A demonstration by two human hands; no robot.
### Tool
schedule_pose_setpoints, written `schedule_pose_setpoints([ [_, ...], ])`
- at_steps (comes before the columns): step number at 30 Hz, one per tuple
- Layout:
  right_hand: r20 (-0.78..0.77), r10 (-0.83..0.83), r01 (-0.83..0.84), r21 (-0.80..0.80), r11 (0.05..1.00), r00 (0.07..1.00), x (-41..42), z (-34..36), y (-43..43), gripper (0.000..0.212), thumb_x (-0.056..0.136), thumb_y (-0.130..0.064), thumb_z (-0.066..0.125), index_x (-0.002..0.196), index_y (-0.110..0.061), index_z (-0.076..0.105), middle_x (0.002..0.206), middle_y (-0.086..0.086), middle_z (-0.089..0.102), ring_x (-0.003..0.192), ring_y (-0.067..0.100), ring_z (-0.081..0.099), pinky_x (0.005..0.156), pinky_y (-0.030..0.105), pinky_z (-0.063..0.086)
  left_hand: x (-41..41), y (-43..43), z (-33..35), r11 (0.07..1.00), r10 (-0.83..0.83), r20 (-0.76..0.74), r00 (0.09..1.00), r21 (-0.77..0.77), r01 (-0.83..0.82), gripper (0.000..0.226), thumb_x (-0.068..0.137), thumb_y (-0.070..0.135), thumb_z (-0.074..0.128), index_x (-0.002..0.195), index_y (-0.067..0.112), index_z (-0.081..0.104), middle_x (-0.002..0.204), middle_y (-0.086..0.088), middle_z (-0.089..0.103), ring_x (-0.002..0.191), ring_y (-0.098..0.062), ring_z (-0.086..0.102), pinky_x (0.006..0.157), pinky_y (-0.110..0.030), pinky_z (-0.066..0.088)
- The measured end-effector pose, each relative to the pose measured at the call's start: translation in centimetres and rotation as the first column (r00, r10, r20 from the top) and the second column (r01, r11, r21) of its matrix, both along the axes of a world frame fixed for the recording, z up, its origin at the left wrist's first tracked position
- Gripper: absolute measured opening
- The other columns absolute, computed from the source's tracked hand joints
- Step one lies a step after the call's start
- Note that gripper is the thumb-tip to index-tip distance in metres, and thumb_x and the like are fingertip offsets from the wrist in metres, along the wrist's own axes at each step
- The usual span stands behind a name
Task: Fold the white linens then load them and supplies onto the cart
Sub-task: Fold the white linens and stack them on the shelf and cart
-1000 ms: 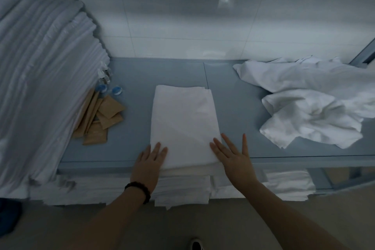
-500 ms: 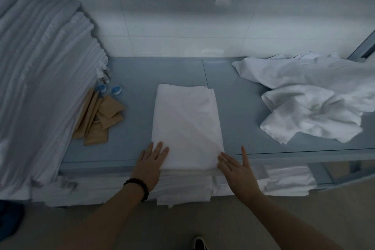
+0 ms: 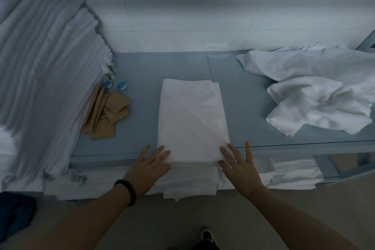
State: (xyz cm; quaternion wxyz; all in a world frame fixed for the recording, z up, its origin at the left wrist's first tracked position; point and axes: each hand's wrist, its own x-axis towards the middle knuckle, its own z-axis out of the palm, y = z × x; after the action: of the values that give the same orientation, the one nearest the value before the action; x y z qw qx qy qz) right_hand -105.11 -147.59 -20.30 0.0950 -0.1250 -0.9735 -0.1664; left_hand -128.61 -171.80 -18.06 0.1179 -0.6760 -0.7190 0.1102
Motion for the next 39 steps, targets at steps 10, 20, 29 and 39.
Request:
schedule_pose_setpoints([
  [10,-0.042,-0.177,0.175,-0.042,0.984,0.983,-1.6,0.2,-2.2,0.050,0.061,-0.026,0.089,0.104,-0.009,0.070,0.122,0.019,0.063,0.118,0.035,0.058,0.096,0.078,0.028,-1.5,-0.5,1.1,0.996,0.069,-0.098,0.993,-0.048,-0.074,0.042,0.057,0.006,0.086,0.097,0.015,0.073,0.119,-0.015,0.066,0.107,-0.036,0.064,0.091,-0.067,0.041],
  [20,-0.080,-0.138,0.141,0.035,0.989,0.987,-1.6,-1.2,-2.8,0.034,0.062,-0.005,0.081,0.094,-0.009,0.072,0.125,0.018,0.062,0.118,0.035,0.059,0.093,0.080,0.027,-2.6,0.3,0.6,0.996,-0.066,-0.182,0.981,0.050,0.077,0.030,0.052,0.007,0.084,0.079,0.015,0.073,0.097,-0.015,0.070,0.084,-0.028,0.068,0.079,-0.057,0.052],
  [29,-0.271,0.135,-0.127,0.047,0.991,0.953,-0.7,3.8,-1.2,0.019,0.063,-0.009,0.085,0.077,-0.012,0.073,0.104,0.007,0.070,0.104,0.024,0.067,0.094,0.074,0.034,-3.4,-0.5,3.4,0.962,-0.030,-0.094,0.995,0.268,0.054,0.017,0.064,0.002,0.067,0.077,0.013,0.068,0.083,-0.008,0.067,0.080,-0.025,0.067,0.086,-0.057,0.046],
  [39,-0.380,0.226,-0.320,-0.207,0.925,0.897,1.9,15.2,-0.8,0.027,0.066,-0.004,0.085,0.091,-0.004,0.075,0.098,0.016,0.070,0.093,0.031,0.069,0.090,0.061,0.048,-1.4,-1.1,15.4,0.812,-0.151,0.151,0.977,0.583,0.036,0.015,0.089,0.031,0.048,0.097,0.022,0.056,0.097,-0.009,0.070,0.094,-0.023,0.056,0.080,-0.036,0.034],
])
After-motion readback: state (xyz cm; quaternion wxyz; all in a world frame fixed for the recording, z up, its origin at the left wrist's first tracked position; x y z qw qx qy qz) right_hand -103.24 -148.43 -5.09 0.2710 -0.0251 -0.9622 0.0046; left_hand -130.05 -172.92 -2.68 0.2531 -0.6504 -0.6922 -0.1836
